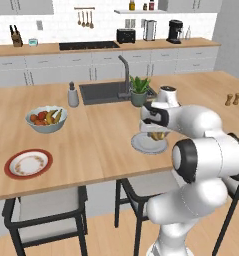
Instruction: Place one bun and one sausage from the bowl on each plate.
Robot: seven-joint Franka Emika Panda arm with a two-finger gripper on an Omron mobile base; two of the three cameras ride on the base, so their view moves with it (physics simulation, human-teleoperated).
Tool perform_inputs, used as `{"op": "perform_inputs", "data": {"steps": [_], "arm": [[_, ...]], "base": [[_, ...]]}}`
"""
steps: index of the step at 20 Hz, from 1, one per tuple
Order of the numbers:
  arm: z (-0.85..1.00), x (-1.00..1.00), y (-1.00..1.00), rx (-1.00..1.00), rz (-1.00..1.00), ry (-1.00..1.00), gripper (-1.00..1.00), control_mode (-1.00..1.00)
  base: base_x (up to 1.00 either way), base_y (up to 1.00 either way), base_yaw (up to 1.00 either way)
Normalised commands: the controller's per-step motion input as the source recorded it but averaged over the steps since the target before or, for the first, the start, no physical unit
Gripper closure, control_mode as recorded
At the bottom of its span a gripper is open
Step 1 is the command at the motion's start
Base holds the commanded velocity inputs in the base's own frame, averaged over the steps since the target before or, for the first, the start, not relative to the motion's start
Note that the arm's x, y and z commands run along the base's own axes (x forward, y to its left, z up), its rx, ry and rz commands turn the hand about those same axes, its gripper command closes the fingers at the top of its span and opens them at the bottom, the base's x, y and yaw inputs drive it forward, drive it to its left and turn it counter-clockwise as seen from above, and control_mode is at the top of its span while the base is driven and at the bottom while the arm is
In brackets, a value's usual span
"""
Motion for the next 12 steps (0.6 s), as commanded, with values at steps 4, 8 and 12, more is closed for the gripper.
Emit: {"op": "perform_inputs", "data": {"steps": [4, 8, 12], "arm": [[-0.50, 0.60, -0.17, 0.02, 0.02, -0.08, 1.00, -1.00], [-0.37, 0.56, -0.09, 0.03, 0.04, -0.11, 1.00, -1.00], [-0.13, 0.09, -0.33, 0.00, 0.01, -0.04, 1.00, -1.00]], "base": [[0.00, 0.00, 0.00], [0.00, 0.00, 0.00], [0.00, 0.00, 0.00]]}}
